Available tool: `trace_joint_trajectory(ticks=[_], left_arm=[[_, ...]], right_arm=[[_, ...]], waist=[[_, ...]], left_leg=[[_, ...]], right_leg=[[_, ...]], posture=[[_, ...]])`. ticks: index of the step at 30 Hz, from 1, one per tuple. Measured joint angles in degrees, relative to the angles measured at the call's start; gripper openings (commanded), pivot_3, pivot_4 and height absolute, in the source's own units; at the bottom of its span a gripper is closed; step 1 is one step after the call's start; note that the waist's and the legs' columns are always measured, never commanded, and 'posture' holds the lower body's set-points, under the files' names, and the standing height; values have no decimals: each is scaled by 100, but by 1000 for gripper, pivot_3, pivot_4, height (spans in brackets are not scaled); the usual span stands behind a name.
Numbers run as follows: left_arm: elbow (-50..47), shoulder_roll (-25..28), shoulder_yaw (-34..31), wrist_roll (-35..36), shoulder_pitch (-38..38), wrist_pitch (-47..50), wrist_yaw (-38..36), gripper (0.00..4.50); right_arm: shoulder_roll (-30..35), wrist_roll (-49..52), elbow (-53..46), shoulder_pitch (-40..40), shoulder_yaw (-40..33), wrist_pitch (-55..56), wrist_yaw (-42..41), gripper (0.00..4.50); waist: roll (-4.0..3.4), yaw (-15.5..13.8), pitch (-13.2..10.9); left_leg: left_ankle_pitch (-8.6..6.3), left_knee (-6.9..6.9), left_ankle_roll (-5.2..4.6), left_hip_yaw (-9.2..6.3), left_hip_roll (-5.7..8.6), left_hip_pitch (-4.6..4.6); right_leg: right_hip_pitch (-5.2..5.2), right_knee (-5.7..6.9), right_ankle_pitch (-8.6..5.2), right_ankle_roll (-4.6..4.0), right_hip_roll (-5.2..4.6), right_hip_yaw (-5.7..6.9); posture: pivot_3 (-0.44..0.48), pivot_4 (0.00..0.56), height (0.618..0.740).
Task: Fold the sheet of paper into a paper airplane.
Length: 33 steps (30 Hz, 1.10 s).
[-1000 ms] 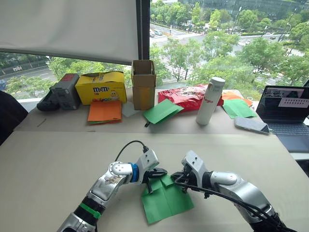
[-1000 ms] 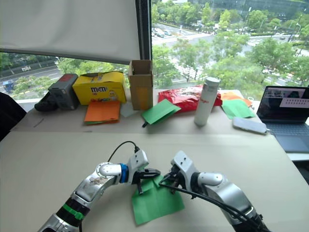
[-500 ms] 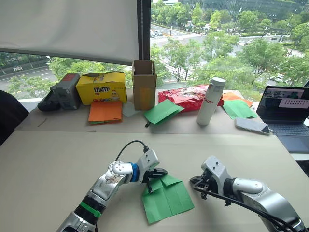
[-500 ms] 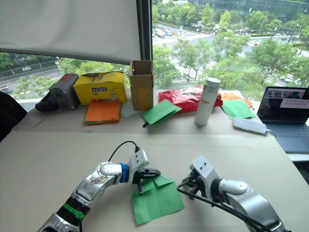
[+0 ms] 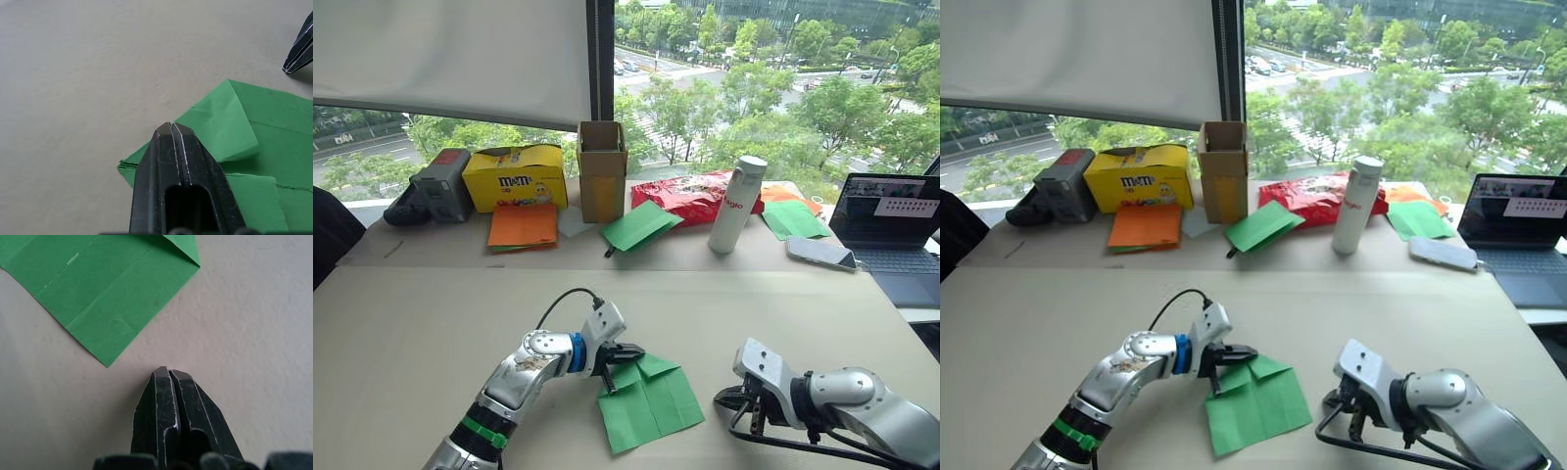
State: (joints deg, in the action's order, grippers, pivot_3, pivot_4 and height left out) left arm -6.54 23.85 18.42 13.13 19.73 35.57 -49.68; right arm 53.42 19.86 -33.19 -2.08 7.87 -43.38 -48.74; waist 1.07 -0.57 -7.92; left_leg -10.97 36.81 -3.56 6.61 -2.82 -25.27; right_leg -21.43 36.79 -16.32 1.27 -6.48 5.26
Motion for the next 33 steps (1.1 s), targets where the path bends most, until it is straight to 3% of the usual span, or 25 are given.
trace_joint_trajectory(ticks=[10,19,33], left_arm=[[-161,121,14,14,-88,57,141,0],[-193,-2,-67,49,-280,-47,402,0],[-744,40,-437,294,-865,148,658,0]], right_arm=[[-180,-708,314,433,602,805,-169,23],[127,-1753,332,1455,1548,1183,-931,23],[256,-1763,338,1609,1530,974,-1471,23]], waist=[[8,51,3],[12,92,6],[11,-17,5]], left_leg=[[-1,0,6,0,-10,10],[-7,0,16,-1,-15,20],[-36,-1,54,0,0,17]], right_leg=[[2,0,-3,-5,0,-1],[7,1,-2,-16,-12,-2],[9,-3,-5,-17,-47,9]], posture=[[0,150,740],[0,150,740],[0,150,740]])
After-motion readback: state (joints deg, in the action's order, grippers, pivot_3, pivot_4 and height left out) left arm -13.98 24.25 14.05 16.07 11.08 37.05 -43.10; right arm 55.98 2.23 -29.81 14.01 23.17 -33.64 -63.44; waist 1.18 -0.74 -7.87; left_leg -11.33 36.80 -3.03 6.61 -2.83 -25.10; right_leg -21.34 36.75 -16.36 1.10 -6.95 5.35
